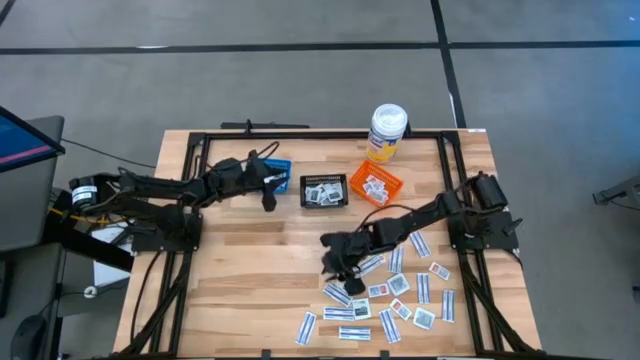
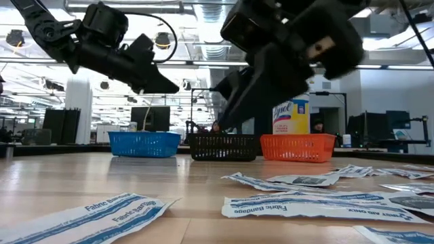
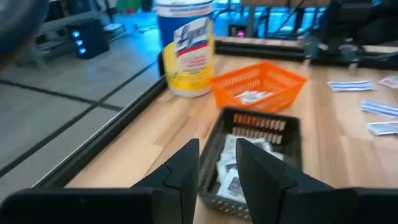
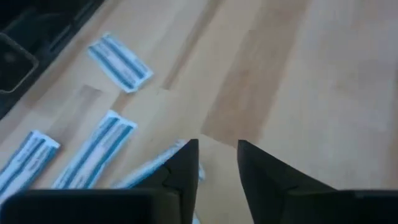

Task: Pick & Place First Aid Supplies
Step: Put the bandage into the blue container

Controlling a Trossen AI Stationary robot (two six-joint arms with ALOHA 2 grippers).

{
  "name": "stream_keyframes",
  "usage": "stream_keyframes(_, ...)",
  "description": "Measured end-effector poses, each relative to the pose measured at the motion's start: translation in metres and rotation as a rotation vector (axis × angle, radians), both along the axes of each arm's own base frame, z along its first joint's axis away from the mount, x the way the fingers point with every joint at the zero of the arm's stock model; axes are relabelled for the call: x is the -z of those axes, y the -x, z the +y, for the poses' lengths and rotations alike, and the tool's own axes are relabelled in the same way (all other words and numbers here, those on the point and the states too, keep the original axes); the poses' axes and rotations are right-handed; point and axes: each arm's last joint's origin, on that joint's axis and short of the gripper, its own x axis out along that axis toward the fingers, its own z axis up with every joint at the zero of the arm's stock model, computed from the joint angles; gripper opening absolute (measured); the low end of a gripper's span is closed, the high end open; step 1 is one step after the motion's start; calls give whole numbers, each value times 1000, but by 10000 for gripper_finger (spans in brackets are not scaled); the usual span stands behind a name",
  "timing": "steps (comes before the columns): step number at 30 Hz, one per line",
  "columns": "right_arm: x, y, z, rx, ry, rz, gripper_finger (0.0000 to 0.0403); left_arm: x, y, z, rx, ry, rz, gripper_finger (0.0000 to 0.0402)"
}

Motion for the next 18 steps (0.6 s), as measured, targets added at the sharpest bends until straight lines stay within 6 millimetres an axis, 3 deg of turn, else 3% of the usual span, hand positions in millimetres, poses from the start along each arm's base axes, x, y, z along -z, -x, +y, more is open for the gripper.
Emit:
stream_keyframes(6,27,0,14,-11,80,36,156,-1,0,1,-1,-16,0,106)
stream_keyframes(11,33,0,16,-14,86,44,191,-1,0,1,-2,-19,1,106)
stream_keyframes(18,41,-1,13,-89,170,40,190,-1,0,1,-1,-17,2,106)
